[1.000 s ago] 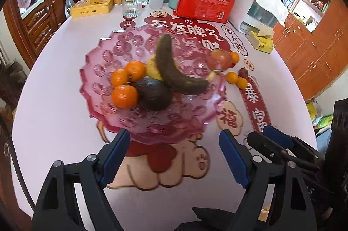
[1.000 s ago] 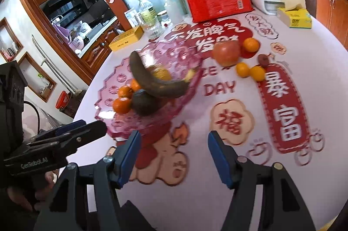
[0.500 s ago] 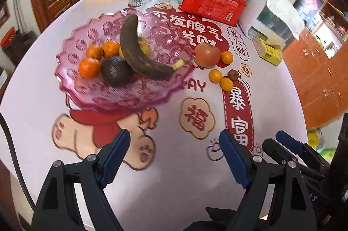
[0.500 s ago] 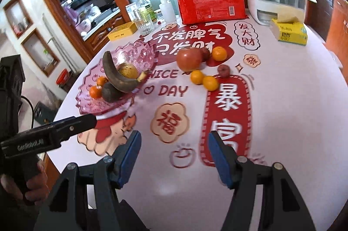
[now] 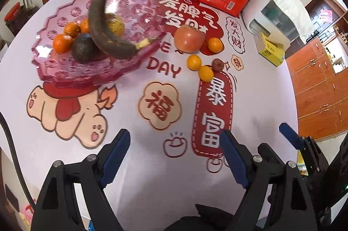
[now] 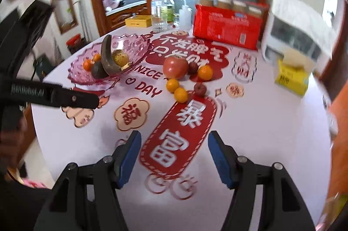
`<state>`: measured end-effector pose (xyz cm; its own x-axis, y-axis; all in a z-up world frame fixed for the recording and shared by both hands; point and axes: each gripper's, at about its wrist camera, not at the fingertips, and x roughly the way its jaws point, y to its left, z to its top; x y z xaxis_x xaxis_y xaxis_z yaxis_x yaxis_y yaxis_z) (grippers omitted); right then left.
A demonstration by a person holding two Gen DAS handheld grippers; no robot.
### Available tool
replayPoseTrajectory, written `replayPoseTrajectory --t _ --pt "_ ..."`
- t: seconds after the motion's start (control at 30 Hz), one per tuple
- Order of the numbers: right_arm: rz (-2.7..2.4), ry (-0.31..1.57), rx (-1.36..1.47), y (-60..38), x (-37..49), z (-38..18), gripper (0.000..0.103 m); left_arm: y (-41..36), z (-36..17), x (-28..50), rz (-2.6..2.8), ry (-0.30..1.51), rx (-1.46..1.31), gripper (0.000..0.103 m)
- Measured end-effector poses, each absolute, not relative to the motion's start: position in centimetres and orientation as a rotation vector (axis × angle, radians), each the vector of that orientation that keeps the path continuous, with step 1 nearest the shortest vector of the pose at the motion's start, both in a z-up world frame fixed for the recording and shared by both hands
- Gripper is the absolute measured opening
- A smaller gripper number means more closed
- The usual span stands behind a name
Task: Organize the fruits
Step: 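Move the left tool to a small orange while the right tool approaches a red lychee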
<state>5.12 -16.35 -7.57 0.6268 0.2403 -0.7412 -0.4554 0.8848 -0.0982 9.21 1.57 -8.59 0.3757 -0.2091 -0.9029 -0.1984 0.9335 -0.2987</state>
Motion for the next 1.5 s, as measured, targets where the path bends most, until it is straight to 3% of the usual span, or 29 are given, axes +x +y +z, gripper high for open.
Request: replayPoseTrajectory --t 0.37,0.77,1.1,1.27,1.37,1.5 --pt "0.516 0.727 -0.499 -18.0 9.6 -7.6 0.064 -1.0 -9.4 14.4 0.050 1.337 -0.420 0.083" --pt "0.597 0.611 -0.628 -17.5 16.5 -7.0 0.064 -1.9 -10.3 19.8 0.101 1.379 -0.454 0.083" --pt "0.731 0.574 -0.673 -17.3 20.6 -10.0 0.064 -2.9 -12.9 23.7 0.120 1.404 -0.458 0.083" --pt "0.801 0.606 -0.696 -17.3 21.1 -13.0 0.064 -3.7 -14.8 25.2 0.107 1.415 -0.464 0.079" --pt "0.809 0.620 -0.708 -17.2 21.4 -14.5 0.064 -4.2 -16.1 26.0 0.102 1.429 -0.472 0.072" --pt "0.809 0.632 -0.686 -17.1 22.0 -15.7 0.057 -4.8 -17.2 26.7 0.087 1.433 -0.474 0.065"
